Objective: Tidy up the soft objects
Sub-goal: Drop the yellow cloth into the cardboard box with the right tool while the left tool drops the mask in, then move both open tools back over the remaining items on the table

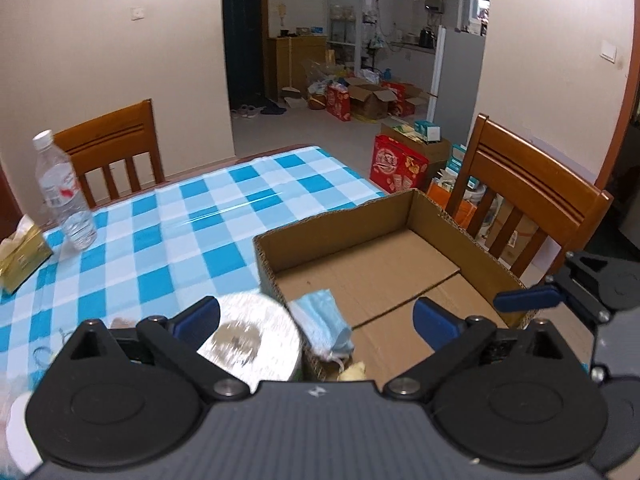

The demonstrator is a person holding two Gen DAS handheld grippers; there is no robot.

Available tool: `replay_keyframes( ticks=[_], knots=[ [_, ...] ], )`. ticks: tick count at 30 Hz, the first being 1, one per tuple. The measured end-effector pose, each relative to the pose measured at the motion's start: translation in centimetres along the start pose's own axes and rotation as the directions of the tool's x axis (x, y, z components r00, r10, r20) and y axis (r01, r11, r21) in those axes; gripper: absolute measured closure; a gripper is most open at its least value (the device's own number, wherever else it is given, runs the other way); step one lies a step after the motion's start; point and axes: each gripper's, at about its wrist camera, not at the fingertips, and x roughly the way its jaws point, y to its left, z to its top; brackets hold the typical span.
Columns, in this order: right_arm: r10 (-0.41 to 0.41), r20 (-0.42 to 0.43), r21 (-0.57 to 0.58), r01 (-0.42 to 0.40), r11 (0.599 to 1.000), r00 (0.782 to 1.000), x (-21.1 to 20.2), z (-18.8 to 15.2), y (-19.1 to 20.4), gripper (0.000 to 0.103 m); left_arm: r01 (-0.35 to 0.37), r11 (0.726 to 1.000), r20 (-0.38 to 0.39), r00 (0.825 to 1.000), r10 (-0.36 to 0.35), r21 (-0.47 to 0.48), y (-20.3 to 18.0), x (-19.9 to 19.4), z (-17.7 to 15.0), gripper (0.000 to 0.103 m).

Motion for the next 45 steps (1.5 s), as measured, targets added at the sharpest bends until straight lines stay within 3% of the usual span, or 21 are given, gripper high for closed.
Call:
replay_keyframes(
  ticks=[6,15,24,35,45],
  knots=[
    [0.055,0.025,-0.003,-0.055,0.998,0.998,-0.4,-0.2,0.7,0.0,-0.114,0.992,-0.01,0.993,0.114,-0.059,1.6,-2.6,-3.2,0.001],
    [0.079,-0.005,-0.018,-0.079,0.997,0.997,-0.1,-0.7,4.1,0.0,-0.151,0.979,-0.097,0.986,0.139,-0.136,6.1,-4.6,-8.9,0.001],
    [0.115,-0.028,-0.014,-0.115,0.993,0.993,0.9,0.5,10.4,0.0,-0.227,0.971,-0.134,0.967,0.216,-0.074,11.0,-7.1,-13.4,0.001],
    [0.175,-0.113,-0.045,-0.181,0.982,0.978,7.0,1.6,19.6,0.0,-0.272,0.957,-0.2,0.948,0.248,-0.1,19.0,-8.7,-18.0,0.001],
    [0.243,-0.171,-0.116,-0.264,0.958,0.955,12.4,2.0,26.4,0.0,-0.282,0.946,-0.212,0.946,0.246,-0.162,23.7,-10.0,-20.1,0.001]
  ],
)
